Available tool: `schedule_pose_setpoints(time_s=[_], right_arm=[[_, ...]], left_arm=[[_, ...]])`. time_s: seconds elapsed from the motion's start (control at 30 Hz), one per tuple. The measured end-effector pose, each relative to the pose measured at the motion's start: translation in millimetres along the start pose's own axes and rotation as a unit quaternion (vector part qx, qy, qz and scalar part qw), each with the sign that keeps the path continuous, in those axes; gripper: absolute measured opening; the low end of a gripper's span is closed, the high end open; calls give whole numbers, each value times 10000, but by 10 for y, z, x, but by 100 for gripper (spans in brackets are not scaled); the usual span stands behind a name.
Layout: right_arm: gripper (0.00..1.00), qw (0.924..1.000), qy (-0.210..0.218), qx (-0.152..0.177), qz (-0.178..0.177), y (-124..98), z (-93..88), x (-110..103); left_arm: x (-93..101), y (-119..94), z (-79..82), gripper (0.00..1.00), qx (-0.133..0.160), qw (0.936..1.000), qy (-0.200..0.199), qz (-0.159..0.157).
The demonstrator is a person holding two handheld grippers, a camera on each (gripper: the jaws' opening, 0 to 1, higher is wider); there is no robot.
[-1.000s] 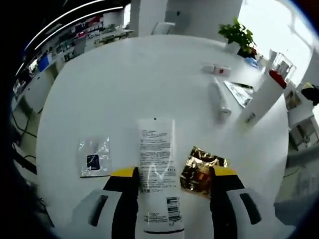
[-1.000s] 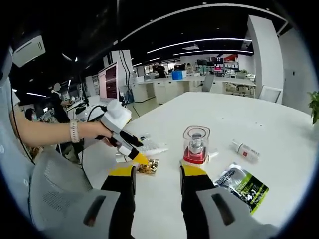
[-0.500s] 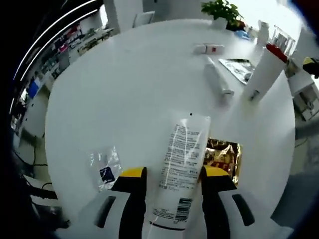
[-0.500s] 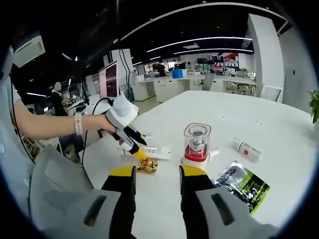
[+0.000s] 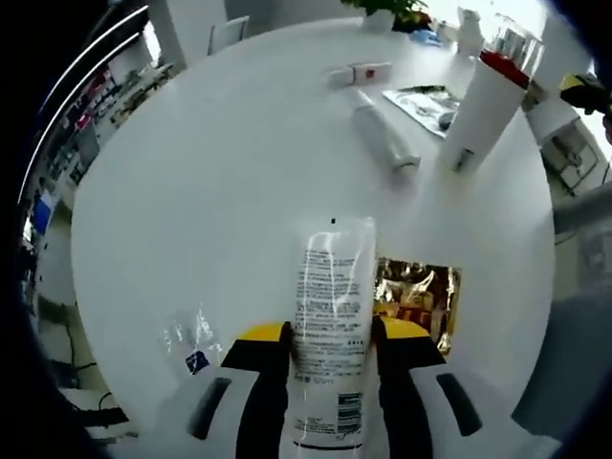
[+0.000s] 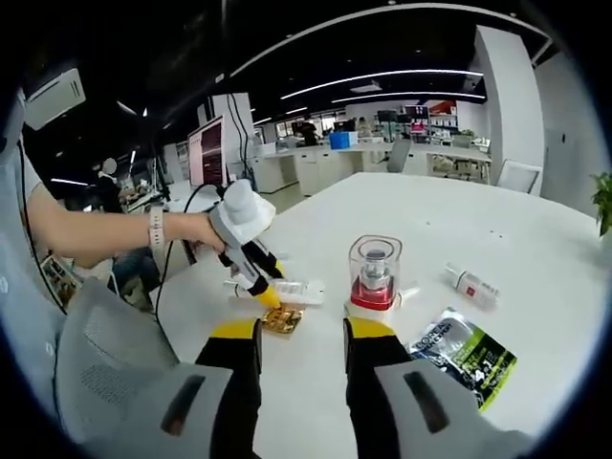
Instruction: Arrange the skincare products in the storage area until every visible bottle or jar stands upright without overlapping.
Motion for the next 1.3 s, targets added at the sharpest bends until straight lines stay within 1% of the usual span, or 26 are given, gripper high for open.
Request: schedule_pose_setpoints(time_s=[0.07,0.1,0.17,0.2,0.23,0.33,0.4,0.43,0.5,0.6,0.67,0.9,0.97,1.0,1.13,1.17,1.2,1.23,1.3], right_arm=[[34,10000,-7,-8,12,5,3,-2],[34,10000,-6,-12,19,8,4,-3],[34,10000,-9,-11,35,15,5,-10],[34,10000,-13,-13,48,17,5,-16],[34,10000,-11,-8,52,17,6,-19],[34,10000,3,-12,80,22,-1,-36],[34,10000,-3,-21,87,28,-8,-45],[34,10000,-1,-21,94,29,-9,-48],[34,9999,16,1,107,34,-6,-59],[33,9999,0,-4,140,43,-2,-76],[33,9999,-11,-17,150,49,-3,-82],[33,9999,-6,-27,167,41,-4,-107],[33,9999,0,-23,152,32,-7,-109],[33,9999,18,-24,143,25,-13,-111],[33,9999,35,-30,142,15,-22,-119],[33,9999,42,-28,151,16,-21,-123],[33,9999,42,-34,160,17,-23,-127],[33,9999,36,-31,156,19,-22,-130],[33,9998,43,-24,177,23,-19,-138]], left_arm=[[15,4,18,32,-97,9998,170,-51],[21,10,38,32,-95,9995,286,-78],[17,11,39,32,-173,9995,242,-61],[18,9,38,32,-177,9995,268,-62],[28,6,38,31,-162,9991,380,-61],[23,-6,17,31,-53,9992,388,-62],[12,0,10,30,249,9987,423,-115],[11,-10,-18,30,293,9987,398,-105],[21,-14,-32,29,413,9978,505,-90],[20,-14,-33,28,474,9974,528,-84],[19,-10,-30,27,508,9976,476,-69],[20,-17,-34,22,559,9972,496,-55],[2,-25,-40,21,653,9973,326,-84],[-15,-36,-45,21,747,9970,169,-94],[2,-64,-66,20,857,9962,75,-155],[25,-69,-68,19,998,9946,-5,-270],[35,-77,-71,19,1069,9937,-106,-326],[36,-97,-77,19,1163,9924,-258,-309],[53,-131,-91,19,1340,9897,-370,-349]])
Point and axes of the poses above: the point that each gripper's makers call its tool centre point, and the gripper's own axes: y roughly forward along the fingers, x roughly to its right, z roughly out of its top, the point moved 7 cm from there along -y, roughly backward along the fingers, and after that the axes turned 15 degrees about -y, right-handed, at the moved point
